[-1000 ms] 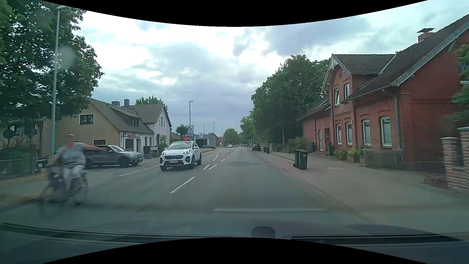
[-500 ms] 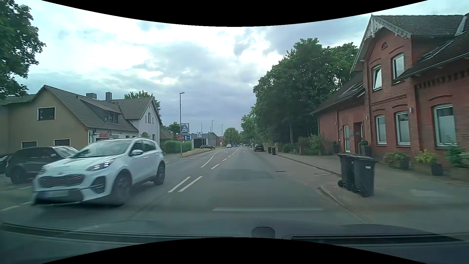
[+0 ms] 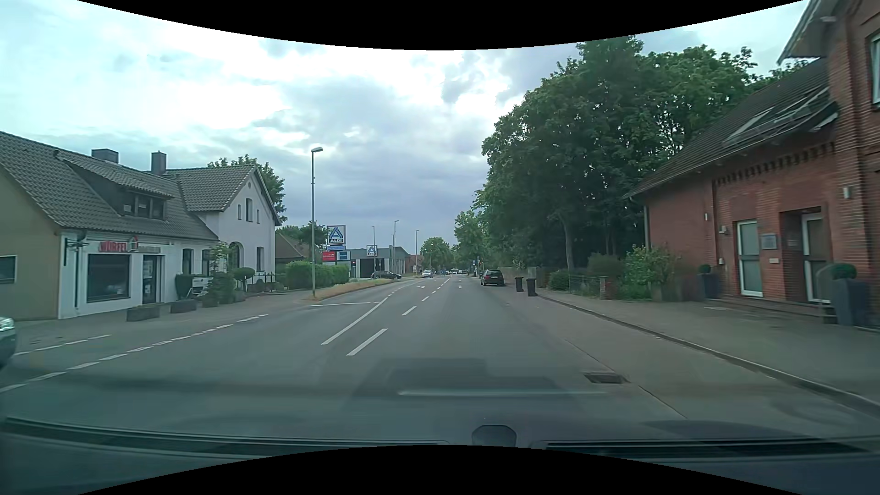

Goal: Follow the waypoints while adhering to traffic rules and regulations

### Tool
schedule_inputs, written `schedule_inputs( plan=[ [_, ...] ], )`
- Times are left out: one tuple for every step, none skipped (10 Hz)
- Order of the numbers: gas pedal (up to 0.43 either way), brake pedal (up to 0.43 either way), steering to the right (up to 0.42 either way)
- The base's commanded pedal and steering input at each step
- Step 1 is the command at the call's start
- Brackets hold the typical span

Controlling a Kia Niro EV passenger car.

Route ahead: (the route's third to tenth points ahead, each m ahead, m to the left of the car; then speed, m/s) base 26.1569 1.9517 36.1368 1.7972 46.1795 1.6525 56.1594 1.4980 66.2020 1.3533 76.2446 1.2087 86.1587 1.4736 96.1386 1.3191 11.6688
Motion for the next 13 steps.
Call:
schedule_inputs(
  plan=[
    [0.118,0.000,-0.006],
    [0.118,0.000,-0.006],
    [0.118,0.000,-0.006],
    [0.118,0.000,-0.006],
    [0.118,0.000,-0.006],
    [0.118,0.000,-0.006],
    [0.118,0.000,-0.006],
    [0.098,0.000,-0.006],
    [0.087,0.000,-0.006],
    [0.087,0.000,-0.004],
    [0.087,0.000,-0.003],
    [0.079,0.000,-0.003],
    [0.059,0.000,-0.003]
  ],
)
